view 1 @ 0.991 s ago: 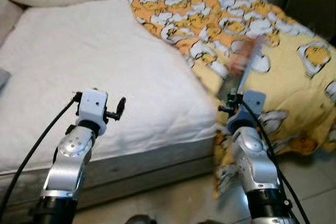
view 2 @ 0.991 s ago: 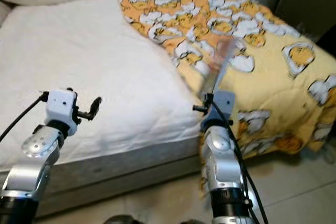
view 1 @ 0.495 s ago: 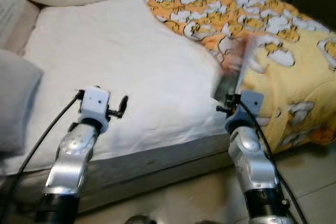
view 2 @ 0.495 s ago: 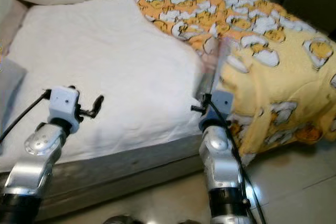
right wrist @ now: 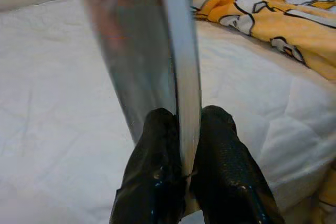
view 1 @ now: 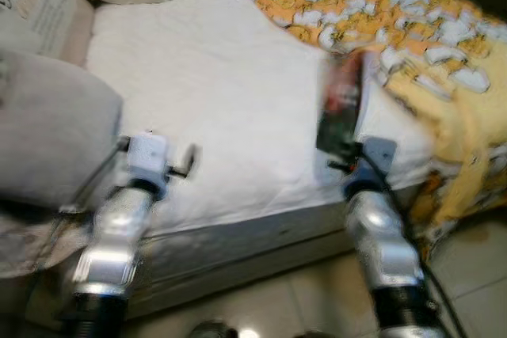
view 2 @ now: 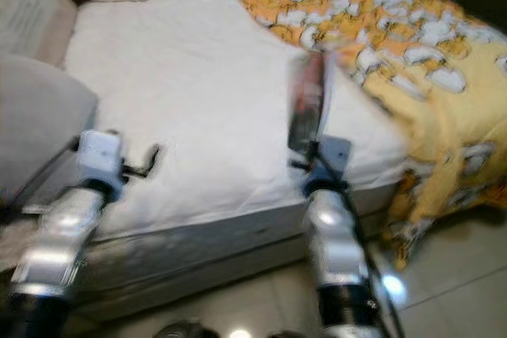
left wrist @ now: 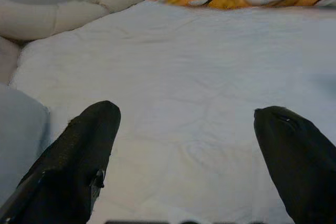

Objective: Clean up the room

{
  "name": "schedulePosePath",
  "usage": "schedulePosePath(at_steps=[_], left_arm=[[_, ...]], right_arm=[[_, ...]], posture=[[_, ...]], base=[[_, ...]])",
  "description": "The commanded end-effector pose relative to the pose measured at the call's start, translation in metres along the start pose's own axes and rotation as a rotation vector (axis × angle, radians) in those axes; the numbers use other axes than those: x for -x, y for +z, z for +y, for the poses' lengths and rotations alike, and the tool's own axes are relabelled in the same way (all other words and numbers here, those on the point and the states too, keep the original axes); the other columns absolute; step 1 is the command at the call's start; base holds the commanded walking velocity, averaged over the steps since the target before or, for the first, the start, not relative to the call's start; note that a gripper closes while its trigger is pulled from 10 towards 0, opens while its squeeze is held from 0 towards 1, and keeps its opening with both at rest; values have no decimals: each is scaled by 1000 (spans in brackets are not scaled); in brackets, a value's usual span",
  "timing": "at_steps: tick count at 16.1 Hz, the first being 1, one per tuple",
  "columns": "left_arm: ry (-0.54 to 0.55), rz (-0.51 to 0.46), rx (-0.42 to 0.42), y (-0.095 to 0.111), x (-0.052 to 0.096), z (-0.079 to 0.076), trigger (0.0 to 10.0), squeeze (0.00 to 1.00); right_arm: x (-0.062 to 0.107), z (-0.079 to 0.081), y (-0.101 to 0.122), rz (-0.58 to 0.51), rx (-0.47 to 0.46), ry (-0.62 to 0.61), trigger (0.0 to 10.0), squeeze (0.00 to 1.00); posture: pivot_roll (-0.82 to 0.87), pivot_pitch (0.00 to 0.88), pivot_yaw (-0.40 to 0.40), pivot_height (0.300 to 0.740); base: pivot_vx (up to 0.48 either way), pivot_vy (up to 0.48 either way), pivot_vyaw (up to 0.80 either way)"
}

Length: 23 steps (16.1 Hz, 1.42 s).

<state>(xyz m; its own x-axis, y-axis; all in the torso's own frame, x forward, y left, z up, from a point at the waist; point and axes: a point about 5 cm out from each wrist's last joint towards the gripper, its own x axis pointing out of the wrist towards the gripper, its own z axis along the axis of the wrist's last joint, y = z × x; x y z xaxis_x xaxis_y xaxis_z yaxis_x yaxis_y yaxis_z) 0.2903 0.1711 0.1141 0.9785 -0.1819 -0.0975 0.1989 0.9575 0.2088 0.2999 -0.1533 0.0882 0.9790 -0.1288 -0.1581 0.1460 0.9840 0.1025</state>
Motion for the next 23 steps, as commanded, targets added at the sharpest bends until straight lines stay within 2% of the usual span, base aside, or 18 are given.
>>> schedulePosePath(at_steps=[1,6,10,12,15,16,21,23], left_arm=[[41,-8,-16,4,-1,8,10000,133],[50,-32,10,9,-2,9,10000,157],[64,-30,15,9,-2,11,10000,165],[68,-30,14,9,-3,12,10000,165],[70,-30,10,10,-3,14,10000,169],[71,-30,6,10,-4,15,10000,169],[69,-30,-6,11,-5,18,10000,169],[64,-29,-9,11,-5,19,10000,165]], right_arm=[[-2,5,15,-63,-12,12,10000,0],[-4,6,15,-57,-4,18,10000,0],[-4,9,14,-44,3,44,10000,0],[-5,13,16,-61,40,80,10000,0],[-4,21,17,-64,72,140,10000,0],[-3,27,16,-50,82,195,10000,0],[1,40,8,0,90,306,10000,0],[1,42,5,31,74,338,10000,0]], posture=[[100,0,-1,740],[104,0,-10,740],[108,0,-9,740],[107,0,-7,740],[106,0,-3,740],[107,0,-3,740],[107,0,5,740],[105,0,8,740]], base=[[0,0,0],[0,0,0],[302,0,0],[341,0,0],[346,0,800],[345,0,800],[346,0,800],[345,0,0]])
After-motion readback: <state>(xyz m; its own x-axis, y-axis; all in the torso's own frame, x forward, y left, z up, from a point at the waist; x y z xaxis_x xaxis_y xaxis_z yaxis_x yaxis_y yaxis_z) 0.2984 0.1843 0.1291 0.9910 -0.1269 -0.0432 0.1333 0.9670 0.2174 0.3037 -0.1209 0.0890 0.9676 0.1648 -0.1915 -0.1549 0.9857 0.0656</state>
